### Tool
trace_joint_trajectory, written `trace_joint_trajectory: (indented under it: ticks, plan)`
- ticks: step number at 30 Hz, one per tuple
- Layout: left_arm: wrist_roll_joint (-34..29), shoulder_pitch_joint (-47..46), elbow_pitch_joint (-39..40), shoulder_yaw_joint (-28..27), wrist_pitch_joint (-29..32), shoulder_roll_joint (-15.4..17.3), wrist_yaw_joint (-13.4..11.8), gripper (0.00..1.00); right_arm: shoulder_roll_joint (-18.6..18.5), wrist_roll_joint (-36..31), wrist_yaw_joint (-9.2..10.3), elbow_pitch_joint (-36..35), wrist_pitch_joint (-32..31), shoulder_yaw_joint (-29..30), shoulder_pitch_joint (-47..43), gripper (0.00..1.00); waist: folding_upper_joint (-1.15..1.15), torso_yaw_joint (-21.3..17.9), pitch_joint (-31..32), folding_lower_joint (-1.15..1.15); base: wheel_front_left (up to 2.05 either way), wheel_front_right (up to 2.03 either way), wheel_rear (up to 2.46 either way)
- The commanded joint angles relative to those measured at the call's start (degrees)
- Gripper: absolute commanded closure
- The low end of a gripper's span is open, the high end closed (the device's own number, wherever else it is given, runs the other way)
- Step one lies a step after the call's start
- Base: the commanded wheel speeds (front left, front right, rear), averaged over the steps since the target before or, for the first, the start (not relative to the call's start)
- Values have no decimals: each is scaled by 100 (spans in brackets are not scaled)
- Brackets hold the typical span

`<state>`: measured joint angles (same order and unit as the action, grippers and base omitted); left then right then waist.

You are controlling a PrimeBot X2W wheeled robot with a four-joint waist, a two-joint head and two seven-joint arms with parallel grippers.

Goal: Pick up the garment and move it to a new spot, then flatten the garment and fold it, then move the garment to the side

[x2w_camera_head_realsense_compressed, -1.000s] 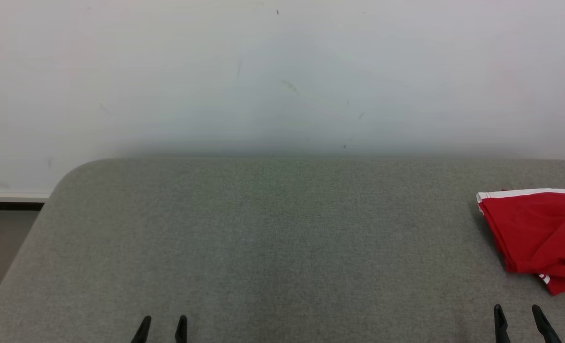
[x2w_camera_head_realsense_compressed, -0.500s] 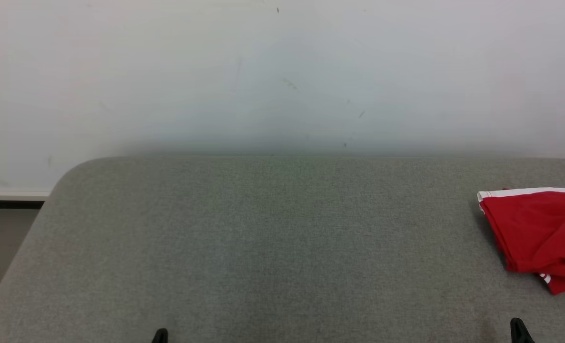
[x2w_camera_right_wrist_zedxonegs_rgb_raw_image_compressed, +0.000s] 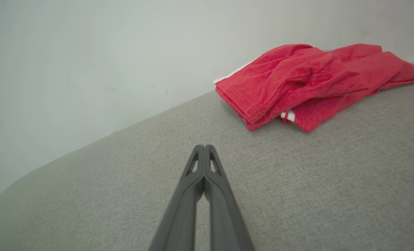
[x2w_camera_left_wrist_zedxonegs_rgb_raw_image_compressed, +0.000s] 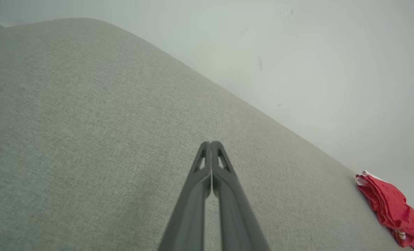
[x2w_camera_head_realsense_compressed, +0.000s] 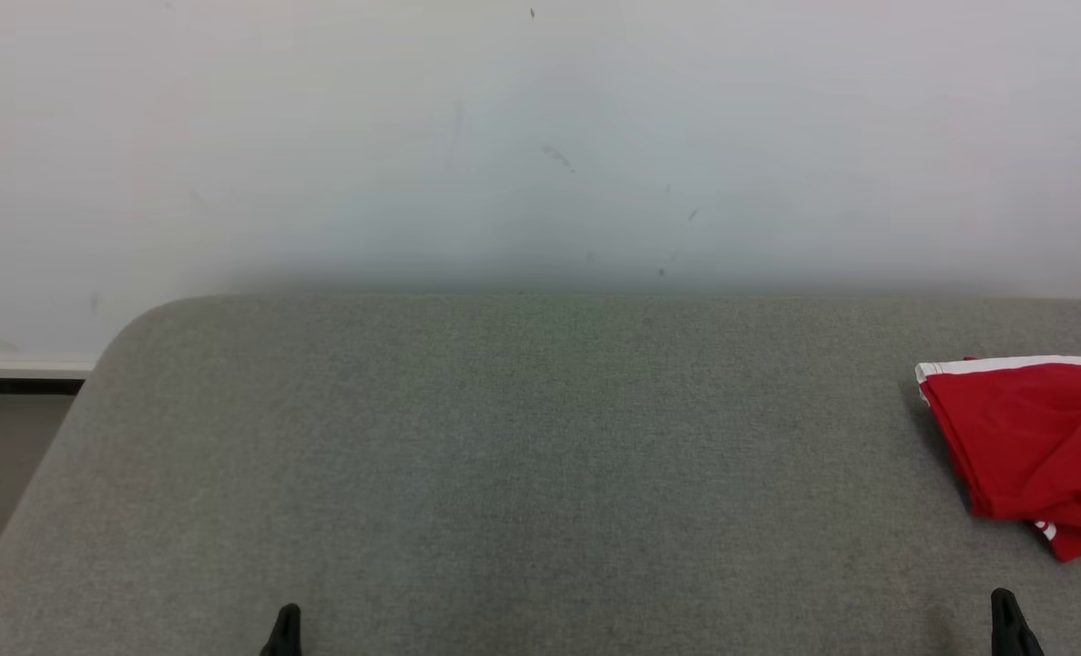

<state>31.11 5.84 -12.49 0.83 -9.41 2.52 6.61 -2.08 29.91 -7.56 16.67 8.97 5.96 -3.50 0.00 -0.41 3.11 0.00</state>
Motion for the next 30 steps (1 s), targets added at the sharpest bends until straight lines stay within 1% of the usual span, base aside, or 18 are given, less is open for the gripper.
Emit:
trace_joint_trajectory:
  ticks: [1, 8, 9, 30]
  plan:
    - [313, -173, 60, -48, 55, 33, 26, 100, -61, 305, 3, -99, -58, 8, 174, 100, 0, 1, -6, 0, 0, 0, 0]
    - [928, -287, 38, -119, 215, 39, 33, 100, -66, 928, 3, -121, -211, 12, 258, 100, 0, 4, -28, 0, 0, 0, 0]
    - [928, -287, 38, -119, 215, 39, 33, 100, -66, 928, 3, -121, -211, 12, 258, 100, 0, 4, -28, 0, 0, 0, 0]
    - [2503, -576, -19, -305, 633, 50, 54, 100, -81, 2539, 6, -175, -621, 30, 495, 100, 0, 12, -94, 0, 0, 0, 0]
